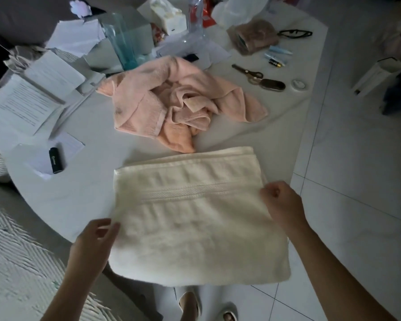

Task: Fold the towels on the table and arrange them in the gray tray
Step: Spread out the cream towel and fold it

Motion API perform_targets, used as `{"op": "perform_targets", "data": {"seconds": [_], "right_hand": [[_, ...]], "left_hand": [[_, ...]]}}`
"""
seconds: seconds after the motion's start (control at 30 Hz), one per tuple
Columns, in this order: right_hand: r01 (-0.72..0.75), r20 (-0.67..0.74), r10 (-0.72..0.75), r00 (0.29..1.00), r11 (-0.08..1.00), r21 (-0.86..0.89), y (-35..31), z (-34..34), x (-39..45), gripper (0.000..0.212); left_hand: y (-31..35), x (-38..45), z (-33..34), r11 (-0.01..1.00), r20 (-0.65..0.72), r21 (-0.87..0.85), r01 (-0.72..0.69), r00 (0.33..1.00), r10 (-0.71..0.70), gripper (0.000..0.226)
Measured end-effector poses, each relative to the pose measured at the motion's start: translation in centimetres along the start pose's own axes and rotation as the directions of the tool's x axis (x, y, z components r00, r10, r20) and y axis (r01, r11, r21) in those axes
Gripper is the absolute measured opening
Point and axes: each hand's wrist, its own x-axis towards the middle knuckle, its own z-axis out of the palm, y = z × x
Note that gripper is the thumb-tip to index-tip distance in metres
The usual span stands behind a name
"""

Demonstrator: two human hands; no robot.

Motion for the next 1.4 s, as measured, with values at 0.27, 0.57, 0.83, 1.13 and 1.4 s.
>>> {"op": "perform_targets", "data": {"seconds": [0.27,0.57,0.83,1.13,1.4], "right_hand": [[0.103,-0.165,-0.113,0.98,0.992,-0.068,-5.5,2.7,7.0,0.017],[0.0,-0.154,-0.014,0.988,0.996,-0.089,-6.9,4.1,9.3,0.016],[0.143,-0.286,-0.133,0.949,0.99,0.016,-6.8,3.2,9.0,0.011],[0.081,-0.134,-0.093,0.987,0.992,-0.093,-5.4,3.6,9.3,0.014],[0.132,-0.109,-0.142,0.984,0.987,-0.089,2.1,0.6,1.0,0.029]], "left_hand": [[5.1,9.9,0.5,0.992,0.005,-0.124,-0.039,0.999,0.04,0.009],[5.7,12.0,1.6,0.995,-0.098,0.012,-0.097,0.99,0.098,0.009],[7.0,12.6,1.5,0.971,-0.267,-0.19,-0.146,0.959,0.092,0.009],[6.2,13.7,3.3,0.981,-0.233,-0.048,-0.187,0.957,0.171,0.018],[0.8,4.7,1.8,0.975,-0.206,0.068,-0.214,0.953,0.223,0.031]]}}
